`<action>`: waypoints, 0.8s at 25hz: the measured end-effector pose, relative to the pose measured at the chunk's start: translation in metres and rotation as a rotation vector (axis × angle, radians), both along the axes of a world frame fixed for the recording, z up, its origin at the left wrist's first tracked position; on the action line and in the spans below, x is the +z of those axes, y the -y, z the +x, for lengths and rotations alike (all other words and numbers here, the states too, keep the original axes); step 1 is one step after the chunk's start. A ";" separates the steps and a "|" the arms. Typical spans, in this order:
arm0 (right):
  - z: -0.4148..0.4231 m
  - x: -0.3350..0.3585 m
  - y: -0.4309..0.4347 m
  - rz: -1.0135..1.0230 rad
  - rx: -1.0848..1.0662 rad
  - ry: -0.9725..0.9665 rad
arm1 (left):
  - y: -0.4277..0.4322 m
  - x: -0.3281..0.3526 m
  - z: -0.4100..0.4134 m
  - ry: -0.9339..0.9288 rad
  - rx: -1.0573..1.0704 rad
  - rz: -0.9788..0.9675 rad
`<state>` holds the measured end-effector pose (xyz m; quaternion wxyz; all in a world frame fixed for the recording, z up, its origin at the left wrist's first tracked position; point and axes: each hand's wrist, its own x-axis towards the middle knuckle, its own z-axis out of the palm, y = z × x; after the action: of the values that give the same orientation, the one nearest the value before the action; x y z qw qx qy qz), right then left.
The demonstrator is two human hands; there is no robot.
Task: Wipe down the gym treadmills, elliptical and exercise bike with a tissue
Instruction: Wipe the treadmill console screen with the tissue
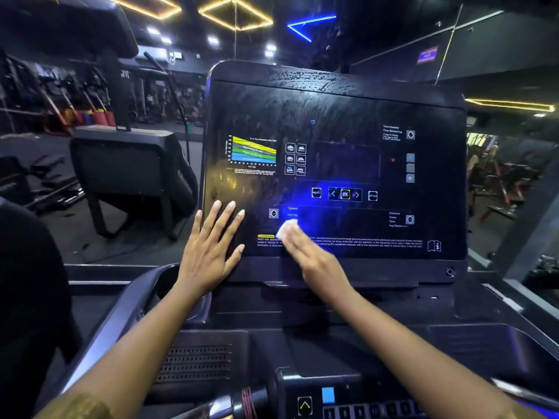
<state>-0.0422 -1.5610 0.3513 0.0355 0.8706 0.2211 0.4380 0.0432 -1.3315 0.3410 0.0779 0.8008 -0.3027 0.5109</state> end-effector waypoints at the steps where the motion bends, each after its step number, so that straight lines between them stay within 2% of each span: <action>1: -0.006 -0.007 0.001 -0.070 0.042 -0.024 | 0.000 0.000 0.000 0.005 -0.002 -0.001; 3: -0.010 0.005 0.008 -0.112 0.106 -0.024 | 0.001 0.000 -0.001 0.007 -0.004 -0.002; 8: 0.025 0.106 0.044 0.267 -0.036 0.214 | 0.001 0.000 -0.002 -0.020 0.004 0.004; 12: 0.053 0.130 0.068 0.440 -0.180 0.190 | 0.000 0.000 -0.003 -0.039 0.001 0.004; 15: 0.063 0.120 0.049 0.406 -0.151 0.188 | 0.001 0.001 -0.003 -0.043 0.009 0.007; 20: 0.051 0.055 0.005 0.136 0.017 0.095 | 0.001 0.000 -0.002 -0.038 0.003 0.004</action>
<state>0.0084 -1.5660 0.4067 -0.0172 0.8474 0.1964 0.4930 0.0410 -1.3322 0.3409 0.0813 0.8109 -0.3008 0.4953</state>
